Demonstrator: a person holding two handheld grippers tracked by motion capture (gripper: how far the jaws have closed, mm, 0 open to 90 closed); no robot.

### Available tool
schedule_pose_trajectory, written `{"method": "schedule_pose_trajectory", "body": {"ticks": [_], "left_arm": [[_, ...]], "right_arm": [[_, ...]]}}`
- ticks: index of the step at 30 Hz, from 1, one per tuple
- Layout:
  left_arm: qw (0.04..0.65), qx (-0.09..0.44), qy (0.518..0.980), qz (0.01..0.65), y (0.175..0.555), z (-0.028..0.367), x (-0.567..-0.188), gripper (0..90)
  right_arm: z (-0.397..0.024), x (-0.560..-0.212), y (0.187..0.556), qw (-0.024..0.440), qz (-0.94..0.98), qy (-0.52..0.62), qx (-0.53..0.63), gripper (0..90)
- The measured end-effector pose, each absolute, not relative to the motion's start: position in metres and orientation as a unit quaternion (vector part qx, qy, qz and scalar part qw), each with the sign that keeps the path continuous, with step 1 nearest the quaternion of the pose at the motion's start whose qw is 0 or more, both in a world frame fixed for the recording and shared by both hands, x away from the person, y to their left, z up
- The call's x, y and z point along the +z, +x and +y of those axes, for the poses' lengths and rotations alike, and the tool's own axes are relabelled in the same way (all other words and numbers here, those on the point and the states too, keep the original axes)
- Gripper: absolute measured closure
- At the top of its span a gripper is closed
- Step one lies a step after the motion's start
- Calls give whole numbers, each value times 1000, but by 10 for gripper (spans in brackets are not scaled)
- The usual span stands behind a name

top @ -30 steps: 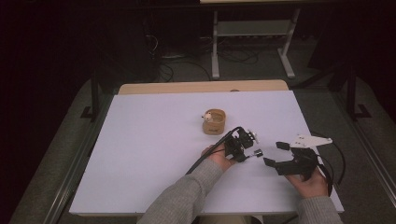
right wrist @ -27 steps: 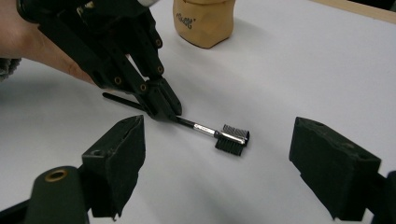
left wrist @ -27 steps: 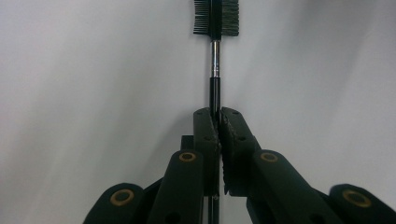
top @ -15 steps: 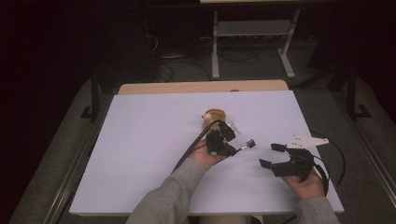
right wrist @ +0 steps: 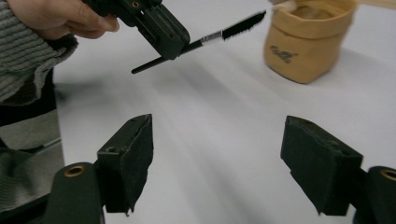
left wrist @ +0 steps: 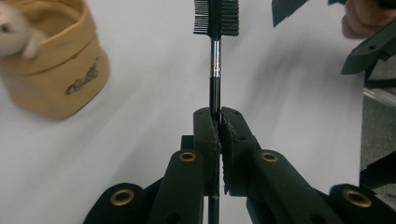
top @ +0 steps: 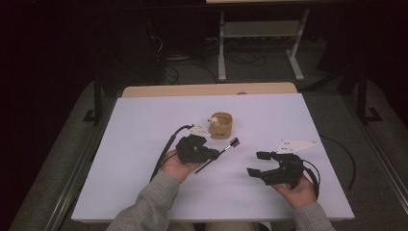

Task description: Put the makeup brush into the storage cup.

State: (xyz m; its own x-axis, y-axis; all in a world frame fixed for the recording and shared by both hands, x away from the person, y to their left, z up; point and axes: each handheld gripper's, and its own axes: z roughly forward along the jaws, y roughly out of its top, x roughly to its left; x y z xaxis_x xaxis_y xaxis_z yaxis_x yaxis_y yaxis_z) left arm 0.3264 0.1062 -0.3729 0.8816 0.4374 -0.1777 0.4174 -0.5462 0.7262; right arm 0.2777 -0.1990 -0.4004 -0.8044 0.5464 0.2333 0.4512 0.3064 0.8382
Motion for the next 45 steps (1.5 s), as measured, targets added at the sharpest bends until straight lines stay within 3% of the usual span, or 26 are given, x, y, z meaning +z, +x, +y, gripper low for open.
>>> {"method": "schedule_pose_trajectory", "body": {"ticks": [21, 40, 45], "left_arm": [[510, 33, 822, 253, 301, 166, -357, 858], [527, 24, 814, 242, 299, 139, -364, 858], [536, 28, 809, 240, 297, 133, -365, 858]], "right_arm": [[-131, -397, 287, -26, 819, 259, 512, 331], [-83, -412, 294, -72, 795, 259, 544, 493], [-84, -411, 293, -75, 776, 273, 563, 608]]}}
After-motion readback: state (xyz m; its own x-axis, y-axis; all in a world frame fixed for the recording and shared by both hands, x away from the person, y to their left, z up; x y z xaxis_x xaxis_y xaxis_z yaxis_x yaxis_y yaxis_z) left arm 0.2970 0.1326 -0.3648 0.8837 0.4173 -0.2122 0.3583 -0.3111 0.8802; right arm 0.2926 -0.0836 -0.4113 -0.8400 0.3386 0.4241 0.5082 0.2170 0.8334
